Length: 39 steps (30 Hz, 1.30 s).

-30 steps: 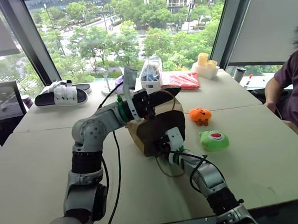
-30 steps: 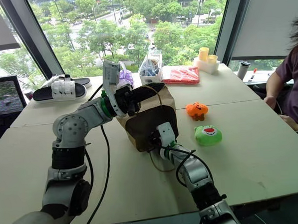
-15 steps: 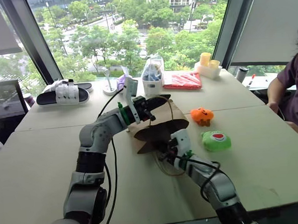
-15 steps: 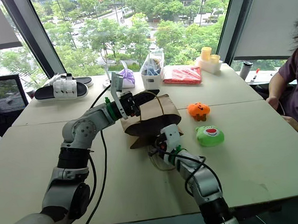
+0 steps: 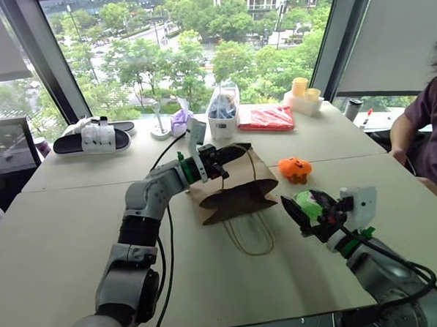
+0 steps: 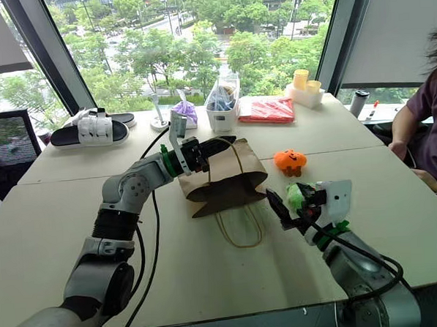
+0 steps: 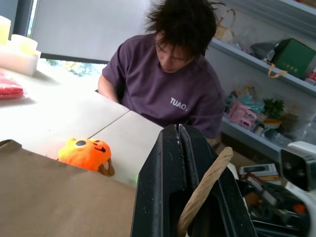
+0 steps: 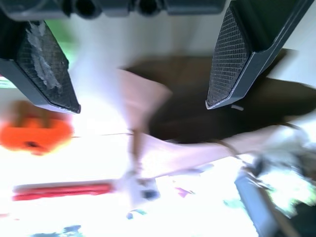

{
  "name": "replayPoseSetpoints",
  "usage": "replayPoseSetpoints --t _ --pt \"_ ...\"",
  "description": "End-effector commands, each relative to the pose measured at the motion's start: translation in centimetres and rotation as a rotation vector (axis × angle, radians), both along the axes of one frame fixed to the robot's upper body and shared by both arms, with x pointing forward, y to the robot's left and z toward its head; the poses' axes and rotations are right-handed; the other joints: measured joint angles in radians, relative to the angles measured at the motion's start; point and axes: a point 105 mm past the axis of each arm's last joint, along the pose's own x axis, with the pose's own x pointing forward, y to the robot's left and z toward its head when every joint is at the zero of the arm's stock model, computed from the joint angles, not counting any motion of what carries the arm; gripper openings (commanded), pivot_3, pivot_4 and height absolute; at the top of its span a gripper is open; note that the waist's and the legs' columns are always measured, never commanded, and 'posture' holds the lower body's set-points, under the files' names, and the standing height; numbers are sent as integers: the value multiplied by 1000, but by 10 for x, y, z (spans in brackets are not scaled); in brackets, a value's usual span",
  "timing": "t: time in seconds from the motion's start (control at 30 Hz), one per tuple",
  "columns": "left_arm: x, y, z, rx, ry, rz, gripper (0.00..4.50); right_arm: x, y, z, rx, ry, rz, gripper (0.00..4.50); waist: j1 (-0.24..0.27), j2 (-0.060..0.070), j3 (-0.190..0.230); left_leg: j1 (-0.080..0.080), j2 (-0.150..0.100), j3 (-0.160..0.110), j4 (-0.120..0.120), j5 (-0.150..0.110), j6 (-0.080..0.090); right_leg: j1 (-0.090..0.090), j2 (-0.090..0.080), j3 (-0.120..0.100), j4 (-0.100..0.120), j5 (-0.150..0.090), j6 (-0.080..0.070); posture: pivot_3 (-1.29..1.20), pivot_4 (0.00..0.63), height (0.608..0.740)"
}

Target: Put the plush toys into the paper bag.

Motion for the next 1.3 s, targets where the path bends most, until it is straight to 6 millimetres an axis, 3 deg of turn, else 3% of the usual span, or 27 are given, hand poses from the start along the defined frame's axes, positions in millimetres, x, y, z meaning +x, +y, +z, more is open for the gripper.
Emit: replayPoseSetpoints --t 0.03,0.27,0.3,0.4,0.6,0.63,0.7,0.77,0.87,1.07,1.17,1.3 --pt "-6 -3 22 -45 -76 -20 0 18 -22 -12 -159 38 -110 4429 0 0 0 0 0 0 0 0 0 0 0 0 0 0 0 0 150 740" --pt "-9 -8 21 -51 -97 -12 0 49 -37 -70 -361 250 -129 4429 -2 0 0 0 0 1 -1 0 0 -1 0 0 0 0 0 0 150 740" --pt "-10 -7 22 -53 -100 -6 0 51 -38 -70 -367 250 -131 4196 -2 0 0 0 0 1 0 0 0 0 0 0 0 0 0 0 150 740" --pt "-10 -1 22 -55 -102 15 0 53 -42 -67 -388 239 -143 3122 -2 -1 -1 0 0 1 0 0 0 1 0 0 0 0 0 0 150 740" --pt "-9 1 20 -56 -96 27 0 50 -48 -64 -436 222 -135 85 -1 -1 -1 2 0 0 0 0 0 3 0 0 -1 0 0 0 150 740" --pt "-9 1 21 -57 -95 27 0 49 -48 -58 -430 198 -131 30 -1 -1 -1 2 0 0 1 0 0 3 0 0 -1 0 0 0 150 740" --pt "-7 0 24 -64 -94 26 0 44 -44 -27 -392 70 -90 30 3 -1 -1 2 0 0 1 0 0 3 0 0 -1 0 0 0 150 740" --pt "-4 -1 28 -81 -86 27 0 28 -22 6 -331 -51 59 30 2 0 0 1 0 -1 0 0 0 3 0 0 -1 0 0 0 150 740" --pt "-1 -2 33 -101 -72 18 0 4 7 30 -274 -111 237 30 -3 0 0 0 0 -1 0 0 0 2 0 0 -2 0 0 0 150 740" --pt "-1 -10 40 -138 -28 -20 0 -7 50 33 -199 -69 418 30 1 -1 0 2 1 -2 1 0 1 5 0 -1 -2 0 0 0 150 740" --pt "-3 -16 46 -158 -14 -38 0 2 65 32 -177 -66 433 30 1 -1 0 1 0 -2 1 0 1 4 0 -1 -2 0 0 0 150 740" --pt "-9 -20 47 -155 -20 -60 0 30 79 22 -194 -48 422 30 -1 -1 0 1 0 -2 1 0 1 3 0 -1 -2 0 0 0 150 740"
